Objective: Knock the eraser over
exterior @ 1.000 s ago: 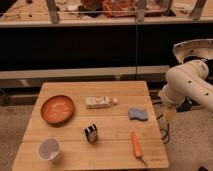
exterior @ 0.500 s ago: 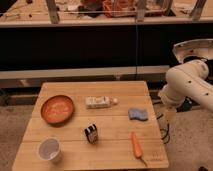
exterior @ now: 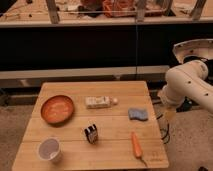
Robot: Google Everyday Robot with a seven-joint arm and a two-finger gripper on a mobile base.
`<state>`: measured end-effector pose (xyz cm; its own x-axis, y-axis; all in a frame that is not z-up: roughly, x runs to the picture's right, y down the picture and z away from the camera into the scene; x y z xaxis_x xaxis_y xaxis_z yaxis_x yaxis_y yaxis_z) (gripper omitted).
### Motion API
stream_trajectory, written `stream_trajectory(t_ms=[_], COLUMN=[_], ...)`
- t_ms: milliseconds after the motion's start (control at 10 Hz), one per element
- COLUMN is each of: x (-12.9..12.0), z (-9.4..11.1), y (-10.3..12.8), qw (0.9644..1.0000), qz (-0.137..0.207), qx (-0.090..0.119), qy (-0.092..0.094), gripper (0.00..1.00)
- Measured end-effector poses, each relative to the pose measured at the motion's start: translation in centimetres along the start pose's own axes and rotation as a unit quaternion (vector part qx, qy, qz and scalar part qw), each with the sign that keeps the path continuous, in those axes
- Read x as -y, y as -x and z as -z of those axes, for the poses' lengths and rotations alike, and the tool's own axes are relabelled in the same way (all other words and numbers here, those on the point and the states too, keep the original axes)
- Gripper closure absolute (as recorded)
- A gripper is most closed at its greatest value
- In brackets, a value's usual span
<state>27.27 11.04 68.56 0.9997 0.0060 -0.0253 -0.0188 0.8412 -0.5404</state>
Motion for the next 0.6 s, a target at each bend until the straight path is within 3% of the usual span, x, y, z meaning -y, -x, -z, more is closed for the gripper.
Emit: stream_trajectory(t_ms=[300, 600], x=[-0.6, -1.3], z=[-0.7, -1.4], y=[3.7, 4.5], qw=[0.9994, 0.9982], qz=[0.033, 0.059], qx=[0.008, 0.011], qy=[0.0, 0.001], gripper=[0.2, 0.2])
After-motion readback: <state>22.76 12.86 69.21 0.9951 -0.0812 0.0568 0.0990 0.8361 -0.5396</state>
